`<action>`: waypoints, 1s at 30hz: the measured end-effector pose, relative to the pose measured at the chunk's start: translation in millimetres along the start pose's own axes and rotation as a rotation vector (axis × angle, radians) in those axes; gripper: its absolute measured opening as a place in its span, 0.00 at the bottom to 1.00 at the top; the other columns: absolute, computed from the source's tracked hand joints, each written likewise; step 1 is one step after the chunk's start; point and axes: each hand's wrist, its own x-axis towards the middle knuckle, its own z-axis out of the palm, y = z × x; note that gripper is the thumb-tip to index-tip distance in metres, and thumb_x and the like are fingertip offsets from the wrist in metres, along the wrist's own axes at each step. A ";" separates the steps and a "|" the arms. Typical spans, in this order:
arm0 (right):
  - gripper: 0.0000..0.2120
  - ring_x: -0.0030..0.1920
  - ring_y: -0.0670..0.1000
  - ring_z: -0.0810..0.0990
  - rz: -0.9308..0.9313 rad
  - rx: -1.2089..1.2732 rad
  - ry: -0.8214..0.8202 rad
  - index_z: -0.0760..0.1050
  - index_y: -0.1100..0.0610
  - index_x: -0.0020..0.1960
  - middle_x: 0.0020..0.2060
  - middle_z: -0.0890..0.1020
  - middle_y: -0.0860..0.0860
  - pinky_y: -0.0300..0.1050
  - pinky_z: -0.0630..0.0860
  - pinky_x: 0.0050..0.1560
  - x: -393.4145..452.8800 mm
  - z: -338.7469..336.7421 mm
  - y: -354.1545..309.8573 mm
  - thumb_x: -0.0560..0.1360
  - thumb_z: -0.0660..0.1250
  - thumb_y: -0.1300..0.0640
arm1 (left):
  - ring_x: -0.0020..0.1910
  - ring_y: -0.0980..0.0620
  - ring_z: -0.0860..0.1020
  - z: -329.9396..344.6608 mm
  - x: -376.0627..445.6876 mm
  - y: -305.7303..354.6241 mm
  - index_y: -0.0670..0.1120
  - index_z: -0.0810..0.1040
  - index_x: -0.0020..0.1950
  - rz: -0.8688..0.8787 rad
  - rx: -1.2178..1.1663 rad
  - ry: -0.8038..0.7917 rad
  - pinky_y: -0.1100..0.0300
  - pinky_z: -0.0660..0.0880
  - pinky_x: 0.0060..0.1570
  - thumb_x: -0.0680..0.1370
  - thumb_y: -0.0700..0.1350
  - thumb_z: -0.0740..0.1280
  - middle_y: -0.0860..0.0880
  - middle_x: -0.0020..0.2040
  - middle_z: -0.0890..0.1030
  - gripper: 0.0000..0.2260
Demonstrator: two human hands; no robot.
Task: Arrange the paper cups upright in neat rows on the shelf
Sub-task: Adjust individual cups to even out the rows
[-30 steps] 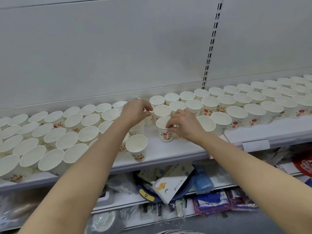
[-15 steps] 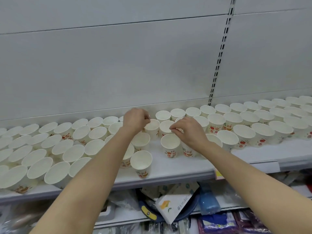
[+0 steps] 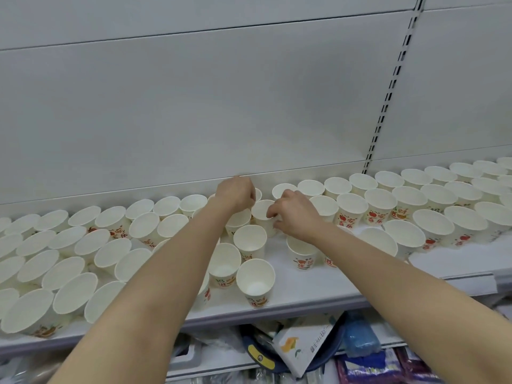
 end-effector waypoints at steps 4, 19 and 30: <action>0.09 0.46 0.56 0.74 0.032 0.031 0.045 0.81 0.45 0.43 0.39 0.80 0.49 0.50 0.68 0.48 -3.0 4.5 -0.9 0.69 0.64 0.56 | 0.45 0.47 0.79 1.8 5.7 -1.3 0.51 0.84 0.44 0.028 -0.043 -0.015 0.60 0.70 0.38 0.71 0.44 0.67 0.52 0.42 0.83 0.07; 0.07 0.42 0.56 0.74 -0.067 -0.055 0.100 0.81 0.49 0.38 0.33 0.80 0.49 0.51 0.68 0.45 -15.5 2.6 -0.8 0.66 0.66 0.59 | 0.30 0.49 0.66 2.0 8.3 10.0 0.45 0.71 0.28 0.082 -0.112 -0.038 0.62 0.61 0.29 0.68 0.47 0.70 0.49 0.26 0.68 0.13; 0.05 0.41 0.56 0.72 -0.094 -0.046 0.145 0.80 0.51 0.37 0.31 0.79 0.50 0.48 0.65 0.42 -18.4 8.5 -6.4 0.68 0.66 0.58 | 0.43 0.52 0.79 -7.7 -1.3 -5.5 0.53 0.84 0.41 0.100 -0.239 -0.035 0.55 0.77 0.45 0.74 0.50 0.69 0.55 0.41 0.83 0.05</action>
